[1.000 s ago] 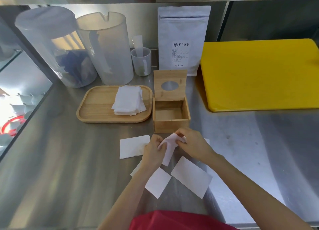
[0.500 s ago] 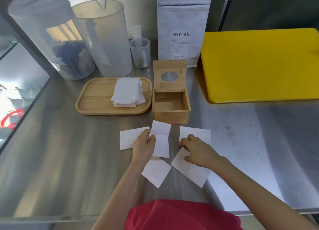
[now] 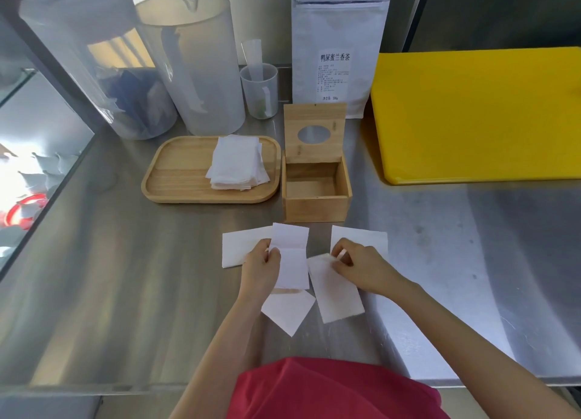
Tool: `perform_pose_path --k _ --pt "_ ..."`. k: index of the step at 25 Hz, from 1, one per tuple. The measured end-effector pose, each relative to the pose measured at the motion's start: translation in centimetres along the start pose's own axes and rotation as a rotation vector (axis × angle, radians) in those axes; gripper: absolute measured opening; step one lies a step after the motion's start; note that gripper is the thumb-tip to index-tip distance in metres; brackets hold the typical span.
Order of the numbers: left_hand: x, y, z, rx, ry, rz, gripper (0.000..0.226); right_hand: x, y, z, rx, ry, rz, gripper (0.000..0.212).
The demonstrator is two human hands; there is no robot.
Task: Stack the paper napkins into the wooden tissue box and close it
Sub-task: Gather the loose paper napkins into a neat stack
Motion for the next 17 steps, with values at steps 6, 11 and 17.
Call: perform_pose_path --k 6,11,17 --pt "-0.4 -0.7 0.6 -0.062 -0.065 -0.046 0.018 -0.3 -2.6 1.1 0.525 0.049 -0.082 0.014" --pt "-1.8 1.9 0.6 -0.322 -0.189 0.158 0.028 -0.3 -1.3 3.8 1.094 0.033 0.025 0.019" --pt "-2.8 2.8 0.8 -0.497 -0.264 0.207 0.023 0.2 -1.1 3.2 0.806 0.102 -0.206 0.026"
Point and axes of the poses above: each hand's wrist, its own x-axis towards the middle knuckle, its own y-axis out of the palm, z = x × y, the point moved 9 cm from there along x, towards the middle knuckle, and after that the axes turned 6 degrees about -y, right-handed, at the moved point
